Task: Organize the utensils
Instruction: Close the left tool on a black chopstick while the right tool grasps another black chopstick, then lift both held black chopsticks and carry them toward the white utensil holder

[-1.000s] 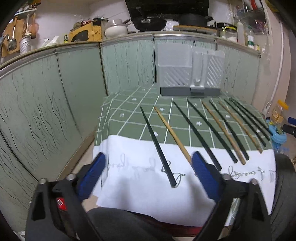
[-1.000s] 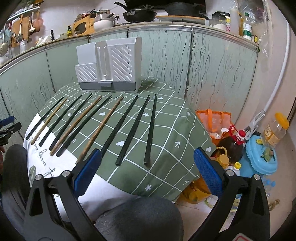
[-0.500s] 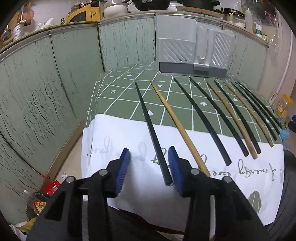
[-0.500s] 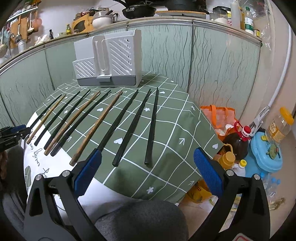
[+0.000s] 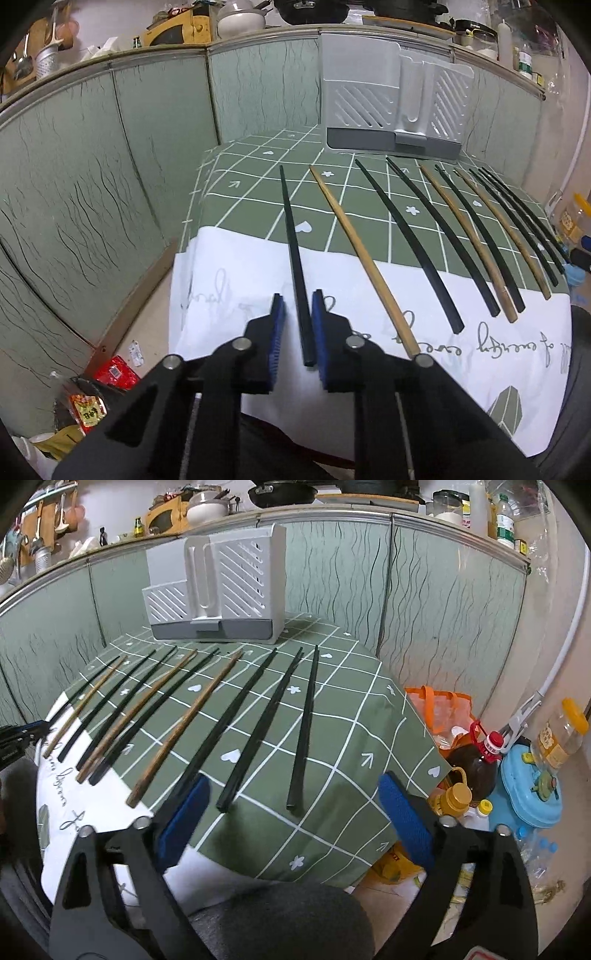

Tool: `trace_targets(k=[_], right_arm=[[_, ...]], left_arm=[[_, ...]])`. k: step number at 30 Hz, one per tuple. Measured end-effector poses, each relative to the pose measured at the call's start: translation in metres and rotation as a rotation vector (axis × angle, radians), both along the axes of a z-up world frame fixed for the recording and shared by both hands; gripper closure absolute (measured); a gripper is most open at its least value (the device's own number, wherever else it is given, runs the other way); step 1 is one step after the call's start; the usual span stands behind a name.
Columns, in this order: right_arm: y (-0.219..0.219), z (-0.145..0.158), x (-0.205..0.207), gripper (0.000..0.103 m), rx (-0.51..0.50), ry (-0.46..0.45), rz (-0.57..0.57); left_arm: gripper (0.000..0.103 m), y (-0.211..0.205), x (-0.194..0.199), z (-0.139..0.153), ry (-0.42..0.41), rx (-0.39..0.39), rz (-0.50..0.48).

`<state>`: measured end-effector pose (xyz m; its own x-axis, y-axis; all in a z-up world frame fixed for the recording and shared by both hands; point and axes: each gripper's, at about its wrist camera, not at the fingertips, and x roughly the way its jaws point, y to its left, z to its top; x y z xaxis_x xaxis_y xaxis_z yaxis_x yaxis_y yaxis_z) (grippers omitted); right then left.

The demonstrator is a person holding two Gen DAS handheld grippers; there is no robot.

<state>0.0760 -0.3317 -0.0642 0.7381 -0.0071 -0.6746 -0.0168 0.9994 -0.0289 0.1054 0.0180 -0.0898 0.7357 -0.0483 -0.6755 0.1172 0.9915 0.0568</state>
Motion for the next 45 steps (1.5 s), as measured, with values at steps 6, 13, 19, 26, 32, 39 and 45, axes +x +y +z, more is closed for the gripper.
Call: trace_targets(k=[6,13,19,26,32,39,45], right_arm=[[-0.007,-0.007,0.014,0.068,0.015,0.045,-0.018],[-0.006,-0.012,0.022,0.087,0.027,0.076,-0.004],[-0.002,-0.012,0.024,0.096,0.032,0.087,-0.004],[-0.005,-0.011,0.026,0.097,0.072,0.091,-0.029],[-0.01,-0.009,0.023,0.097,0.114,0.074,-0.038],[-0.006,-0.002,0.017,0.097,0.132,0.057,-0.031],[-0.005,0.011,0.008,0.097,0.146,0.041,-0.034]], left_arm=[[0.093,0.003,0.0,0.0,-0.005,-0.009,0.005],[0.095,0.005,0.0,-0.001,-0.003,-0.017,0.013],[0.095,0.005,0.002,-0.001,0.001,-0.018,0.02],[0.095,0.009,0.001,0.0,0.003,-0.054,0.02],[0.095,0.014,-0.001,0.004,-0.005,-0.077,0.02],[0.095,0.015,-0.005,0.012,-0.024,-0.082,0.01],[0.095,0.015,-0.01,0.024,-0.04,-0.085,0.001]])
